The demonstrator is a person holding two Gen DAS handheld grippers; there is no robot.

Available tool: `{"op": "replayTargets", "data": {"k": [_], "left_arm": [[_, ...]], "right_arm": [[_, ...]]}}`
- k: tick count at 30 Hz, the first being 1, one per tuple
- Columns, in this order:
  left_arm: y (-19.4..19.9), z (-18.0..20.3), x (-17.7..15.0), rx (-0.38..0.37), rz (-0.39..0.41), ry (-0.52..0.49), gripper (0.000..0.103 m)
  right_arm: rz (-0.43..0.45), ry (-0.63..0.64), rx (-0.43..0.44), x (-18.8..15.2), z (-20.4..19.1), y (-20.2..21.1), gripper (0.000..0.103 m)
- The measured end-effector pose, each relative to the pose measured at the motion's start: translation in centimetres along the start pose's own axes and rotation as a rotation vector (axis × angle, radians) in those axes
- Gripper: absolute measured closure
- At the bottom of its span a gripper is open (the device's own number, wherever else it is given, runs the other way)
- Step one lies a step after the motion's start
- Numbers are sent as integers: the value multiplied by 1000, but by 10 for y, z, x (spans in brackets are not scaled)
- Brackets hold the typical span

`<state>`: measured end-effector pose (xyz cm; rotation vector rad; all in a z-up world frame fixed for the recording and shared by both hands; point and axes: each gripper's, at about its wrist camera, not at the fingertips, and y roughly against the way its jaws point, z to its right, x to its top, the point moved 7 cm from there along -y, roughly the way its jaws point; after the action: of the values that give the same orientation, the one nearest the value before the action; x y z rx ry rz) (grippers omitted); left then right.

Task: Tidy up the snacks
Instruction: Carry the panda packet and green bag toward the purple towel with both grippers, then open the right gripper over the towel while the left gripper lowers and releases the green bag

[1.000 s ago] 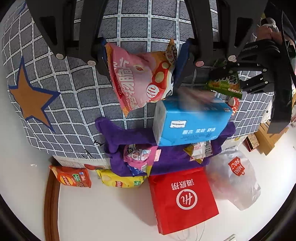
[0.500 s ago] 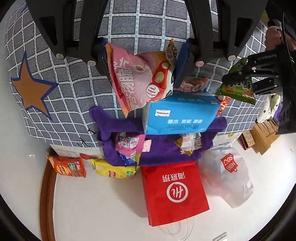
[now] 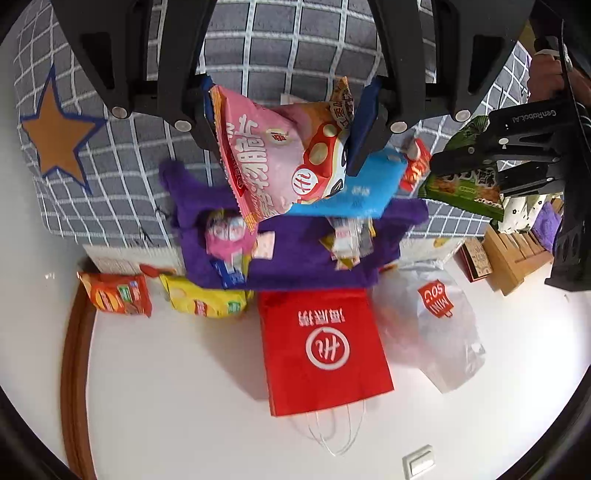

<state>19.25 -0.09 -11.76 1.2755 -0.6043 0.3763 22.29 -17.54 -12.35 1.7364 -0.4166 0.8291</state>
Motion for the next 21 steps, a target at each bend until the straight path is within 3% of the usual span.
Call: {"op": "replayTargets", "data": {"k": [12,21], "left_arm": [[-13,-29,70,33,46,19,63],[-53,-63,120,70,34,47,63]], "right_arm": [[40,9,-13,60,8,-33,45],[23,21,-56,109,28,-101,45]]}}
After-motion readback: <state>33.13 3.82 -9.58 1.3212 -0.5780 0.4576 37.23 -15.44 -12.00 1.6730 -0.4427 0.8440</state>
